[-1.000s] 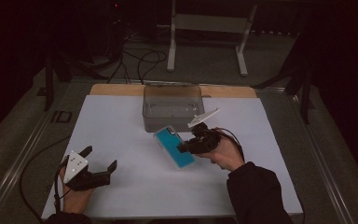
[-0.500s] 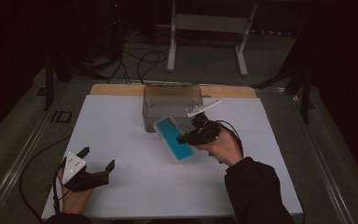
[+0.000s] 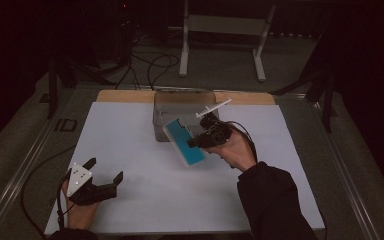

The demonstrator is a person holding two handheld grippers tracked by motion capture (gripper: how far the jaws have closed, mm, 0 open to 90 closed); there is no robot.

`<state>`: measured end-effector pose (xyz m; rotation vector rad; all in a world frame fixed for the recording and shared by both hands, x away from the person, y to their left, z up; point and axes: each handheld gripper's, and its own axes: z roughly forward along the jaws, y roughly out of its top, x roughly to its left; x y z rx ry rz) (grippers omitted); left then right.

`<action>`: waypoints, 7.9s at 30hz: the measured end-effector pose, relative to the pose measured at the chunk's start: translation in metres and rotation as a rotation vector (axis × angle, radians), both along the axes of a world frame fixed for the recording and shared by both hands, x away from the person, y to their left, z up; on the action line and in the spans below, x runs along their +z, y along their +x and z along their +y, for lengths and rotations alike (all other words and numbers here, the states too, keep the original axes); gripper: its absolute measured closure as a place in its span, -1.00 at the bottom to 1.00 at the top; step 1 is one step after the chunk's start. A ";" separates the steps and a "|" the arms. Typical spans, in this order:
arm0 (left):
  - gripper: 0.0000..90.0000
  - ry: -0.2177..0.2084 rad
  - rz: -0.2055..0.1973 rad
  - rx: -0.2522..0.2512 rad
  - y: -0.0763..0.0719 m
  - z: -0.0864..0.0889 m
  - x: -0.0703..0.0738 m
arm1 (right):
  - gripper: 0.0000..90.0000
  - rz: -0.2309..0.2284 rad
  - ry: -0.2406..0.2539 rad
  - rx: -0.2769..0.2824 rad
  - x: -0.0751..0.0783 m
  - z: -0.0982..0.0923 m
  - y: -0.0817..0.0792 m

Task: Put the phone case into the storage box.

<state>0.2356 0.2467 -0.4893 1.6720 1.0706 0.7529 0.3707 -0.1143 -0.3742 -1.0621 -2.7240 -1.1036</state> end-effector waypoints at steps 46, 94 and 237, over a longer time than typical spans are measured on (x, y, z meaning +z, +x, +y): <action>-0.99 0.006 -0.023 0.014 -0.002 0.000 0.001 | 0.81 0.065 0.005 -0.192 0.027 0.005 0.056; -0.99 0.007 -0.022 0.010 -0.002 -0.002 0.001 | 0.81 0.086 0.000 -0.435 0.024 -0.009 0.106; -0.99 -0.012 -0.034 0.012 -0.005 -0.001 0.004 | 0.80 0.099 -0.359 -0.761 -0.065 -0.005 0.151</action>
